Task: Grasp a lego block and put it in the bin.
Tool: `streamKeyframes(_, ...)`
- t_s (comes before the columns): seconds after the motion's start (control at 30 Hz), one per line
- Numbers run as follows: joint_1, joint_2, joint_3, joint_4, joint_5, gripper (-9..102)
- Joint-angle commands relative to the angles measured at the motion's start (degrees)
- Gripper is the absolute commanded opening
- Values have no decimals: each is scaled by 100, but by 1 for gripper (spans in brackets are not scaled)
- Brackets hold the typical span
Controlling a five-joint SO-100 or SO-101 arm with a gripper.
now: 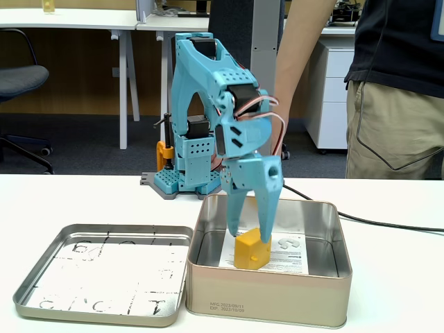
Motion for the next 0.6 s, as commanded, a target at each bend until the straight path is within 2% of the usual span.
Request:
streamKeyframes(0.0,-158,457,-316,62,1020,36)
streamKeyframes(0.2,255,536,-1362,211,1362,37)
streamKeyframes(0.33,976,369,-2303,246,1485,32)
streamKeyframes(0.57,1960,-642,-3542,18,1028,1)
